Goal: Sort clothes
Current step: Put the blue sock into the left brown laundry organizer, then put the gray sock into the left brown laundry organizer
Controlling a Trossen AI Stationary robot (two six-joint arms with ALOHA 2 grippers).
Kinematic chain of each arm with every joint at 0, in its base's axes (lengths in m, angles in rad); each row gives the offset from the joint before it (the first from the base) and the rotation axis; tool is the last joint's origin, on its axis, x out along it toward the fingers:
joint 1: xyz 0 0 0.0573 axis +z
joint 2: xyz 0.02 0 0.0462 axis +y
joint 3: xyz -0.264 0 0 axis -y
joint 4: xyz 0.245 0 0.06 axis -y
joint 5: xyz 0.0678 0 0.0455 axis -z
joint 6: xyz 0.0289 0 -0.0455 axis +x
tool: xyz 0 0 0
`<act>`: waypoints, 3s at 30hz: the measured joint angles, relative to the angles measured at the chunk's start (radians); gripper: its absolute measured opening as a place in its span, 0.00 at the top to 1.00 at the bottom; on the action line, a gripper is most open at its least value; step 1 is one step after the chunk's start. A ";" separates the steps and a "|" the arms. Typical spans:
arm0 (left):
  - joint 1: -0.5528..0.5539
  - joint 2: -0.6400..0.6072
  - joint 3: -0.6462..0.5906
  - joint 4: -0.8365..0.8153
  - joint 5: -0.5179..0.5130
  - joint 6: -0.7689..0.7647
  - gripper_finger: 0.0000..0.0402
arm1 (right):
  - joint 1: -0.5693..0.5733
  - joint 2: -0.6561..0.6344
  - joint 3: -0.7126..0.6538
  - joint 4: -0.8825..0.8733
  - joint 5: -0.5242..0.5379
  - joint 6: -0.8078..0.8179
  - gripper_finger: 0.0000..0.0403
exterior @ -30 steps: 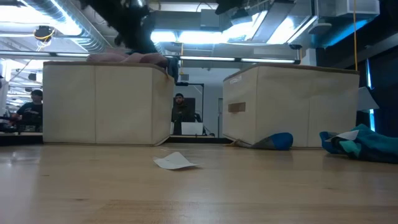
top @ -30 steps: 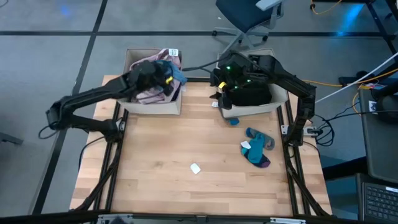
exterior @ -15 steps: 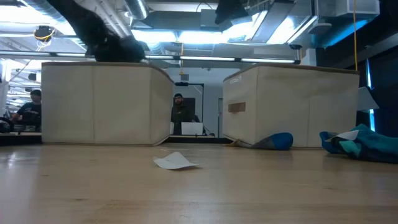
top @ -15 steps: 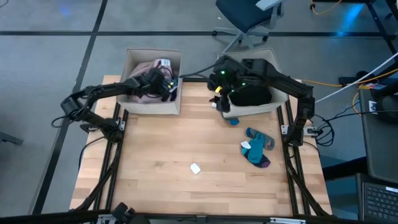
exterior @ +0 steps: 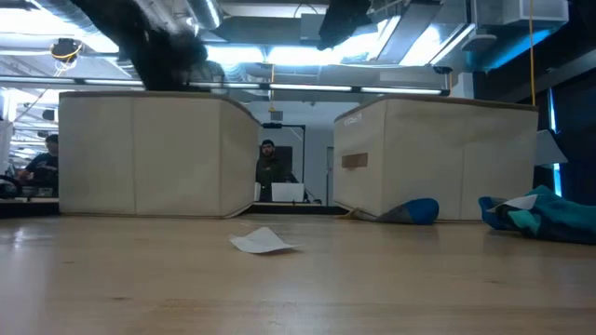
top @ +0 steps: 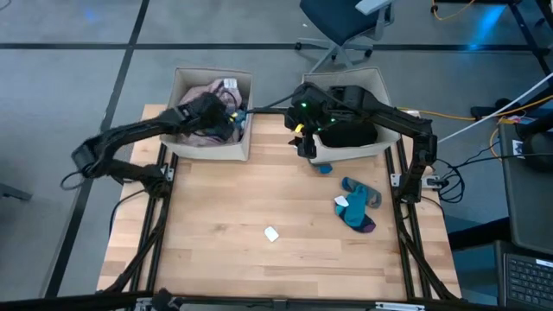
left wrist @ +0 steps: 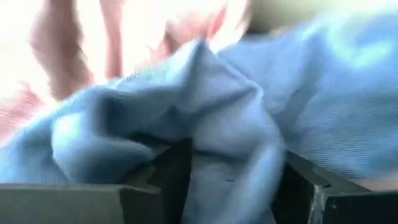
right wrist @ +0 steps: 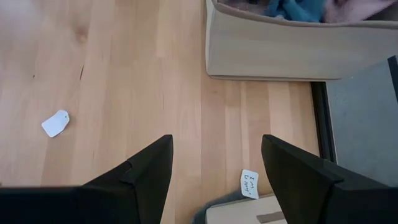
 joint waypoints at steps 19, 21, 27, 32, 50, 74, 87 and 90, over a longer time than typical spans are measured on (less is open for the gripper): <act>-0.519 -0.485 -0.019 -0.015 0.105 -0.078 0.57 | 0.268 -0.045 0.000 -0.103 -0.055 0.141 0.39; -0.606 -0.487 -0.050 0.031 0.105 -0.102 0.57 | 0.332 -0.045 0.000 -0.126 0.005 0.184 0.39; -0.838 -0.457 -0.126 0.163 0.099 -0.177 0.57 | 0.502 -0.074 -0.128 -0.130 0.148 0.314 0.39; -0.968 -0.431 -0.154 0.202 0.043 -0.226 0.57 | 0.584 -0.174 -0.373 0.009 0.246 0.432 0.39; -1.057 -0.393 -0.188 0.192 -0.033 -0.304 0.57 | 0.655 -0.512 -1.398 0.521 0.849 1.326 0.39; -1.056 -0.392 -0.187 0.184 -0.042 -0.319 0.57 | 0.304 -0.308 -1.574 1.117 0.738 0.821 0.44; -1.056 -0.392 -0.187 0.188 -0.062 -0.264 0.57 | 0.307 -0.262 -1.574 1.237 0.650 0.740 0.93; -1.056 -0.392 -0.187 0.206 -0.083 -0.224 0.57 | 0.318 -0.262 -1.574 1.304 0.610 0.739 0.93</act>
